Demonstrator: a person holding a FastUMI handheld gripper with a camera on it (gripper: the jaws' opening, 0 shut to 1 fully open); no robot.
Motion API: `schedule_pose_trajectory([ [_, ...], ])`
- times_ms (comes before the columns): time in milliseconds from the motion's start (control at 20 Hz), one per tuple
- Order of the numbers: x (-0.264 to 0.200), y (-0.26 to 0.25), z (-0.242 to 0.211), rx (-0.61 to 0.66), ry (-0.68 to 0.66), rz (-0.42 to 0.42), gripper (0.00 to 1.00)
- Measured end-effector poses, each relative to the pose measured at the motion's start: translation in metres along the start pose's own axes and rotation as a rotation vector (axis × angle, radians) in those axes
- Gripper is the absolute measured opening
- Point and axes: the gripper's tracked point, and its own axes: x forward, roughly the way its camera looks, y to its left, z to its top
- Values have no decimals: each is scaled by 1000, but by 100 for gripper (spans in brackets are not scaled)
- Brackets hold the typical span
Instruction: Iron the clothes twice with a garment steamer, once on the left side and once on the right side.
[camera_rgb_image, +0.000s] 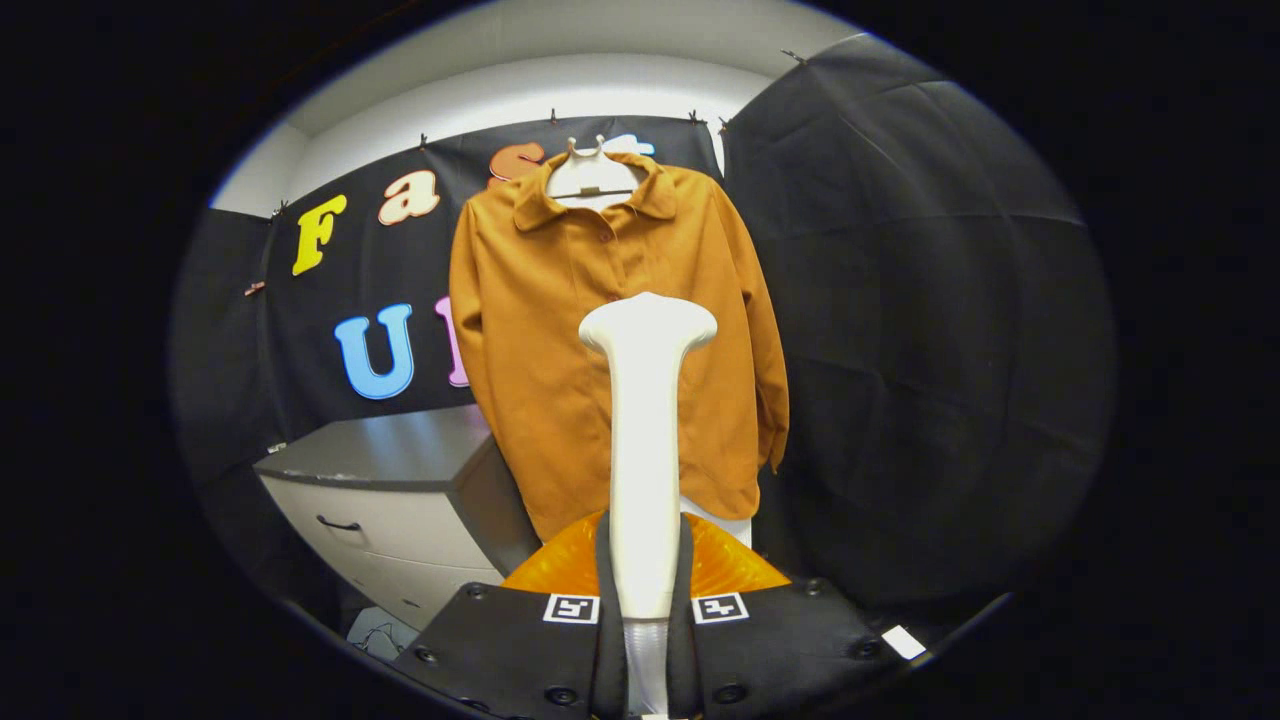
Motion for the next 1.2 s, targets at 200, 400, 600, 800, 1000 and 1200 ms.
schedule_pose_trajectory([
  [200, -14, 35, 49, -19, -57, 5, 19],
  [400, -25, 75, 87, -17, -100, 24, 19],
  [600, -35, 117, 123, -4, -141, 43, 19],
  [800, -42, 161, 152, -32, -182, 63, 19],
  [1000, -46, 216, 174, -40, -213, 106, 19],
  [1200, -45, 263, 181, -56, -221, 158, 19],
])
